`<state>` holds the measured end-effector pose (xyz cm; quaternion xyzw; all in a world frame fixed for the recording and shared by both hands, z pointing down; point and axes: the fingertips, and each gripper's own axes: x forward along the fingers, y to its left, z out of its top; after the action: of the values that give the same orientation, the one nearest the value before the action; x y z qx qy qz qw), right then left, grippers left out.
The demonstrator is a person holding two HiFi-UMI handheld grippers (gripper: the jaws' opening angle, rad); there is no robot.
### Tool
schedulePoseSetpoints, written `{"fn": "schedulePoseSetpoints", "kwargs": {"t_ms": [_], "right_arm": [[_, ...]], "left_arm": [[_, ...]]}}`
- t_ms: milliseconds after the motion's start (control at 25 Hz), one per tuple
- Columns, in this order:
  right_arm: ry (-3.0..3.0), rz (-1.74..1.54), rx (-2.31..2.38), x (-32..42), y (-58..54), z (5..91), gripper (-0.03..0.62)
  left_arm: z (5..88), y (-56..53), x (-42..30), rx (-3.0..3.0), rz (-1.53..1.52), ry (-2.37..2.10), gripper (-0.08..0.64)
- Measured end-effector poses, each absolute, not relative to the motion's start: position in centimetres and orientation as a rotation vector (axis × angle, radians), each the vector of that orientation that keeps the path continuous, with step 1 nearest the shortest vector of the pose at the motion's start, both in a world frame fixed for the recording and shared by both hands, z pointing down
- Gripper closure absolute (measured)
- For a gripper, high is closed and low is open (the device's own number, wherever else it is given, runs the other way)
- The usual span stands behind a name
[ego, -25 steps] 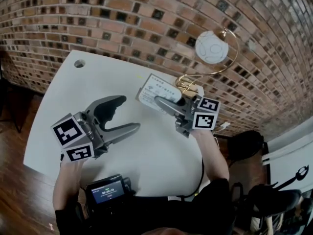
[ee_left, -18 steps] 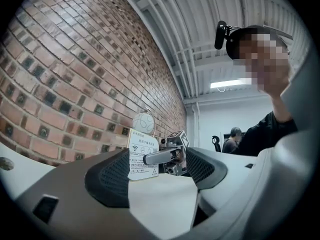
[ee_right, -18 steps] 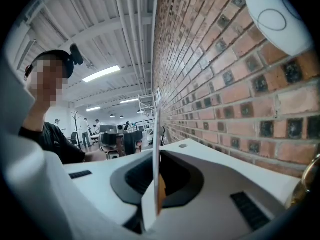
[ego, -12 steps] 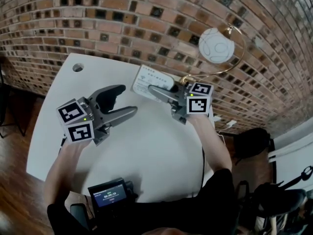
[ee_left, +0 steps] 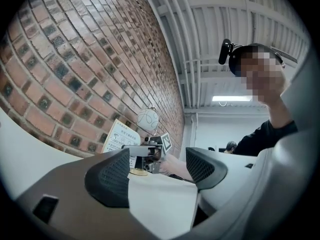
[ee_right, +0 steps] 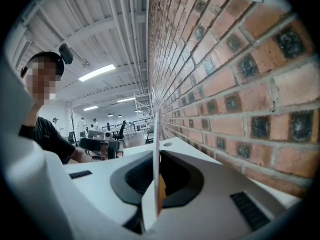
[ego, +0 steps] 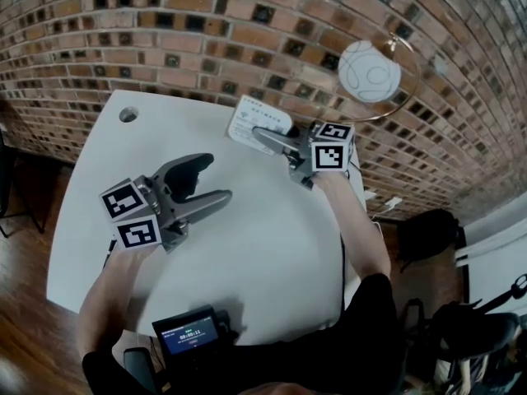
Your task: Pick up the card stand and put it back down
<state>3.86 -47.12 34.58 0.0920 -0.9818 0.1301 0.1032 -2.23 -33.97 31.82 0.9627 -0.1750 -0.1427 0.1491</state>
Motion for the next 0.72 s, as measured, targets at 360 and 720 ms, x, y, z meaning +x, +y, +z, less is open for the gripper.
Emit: {"fn": "schedulePoseSetpoints", "kwargs": {"t_ms": [360, 720], "right_arm": [[-2.9, 0.364, 0.268, 3.4, -50.4, 34.8, 0.561], [-2.871, 0.307, 0.209, 2.0, -52.6, 35.1, 0.561]], "left_arm": [[32.3, -33.8, -2.0, 2.76, -0.402, -0.481, 0.209], [32.5, -33.6, -1.9, 2.763, -0.39, -0.459, 0.209]]}}
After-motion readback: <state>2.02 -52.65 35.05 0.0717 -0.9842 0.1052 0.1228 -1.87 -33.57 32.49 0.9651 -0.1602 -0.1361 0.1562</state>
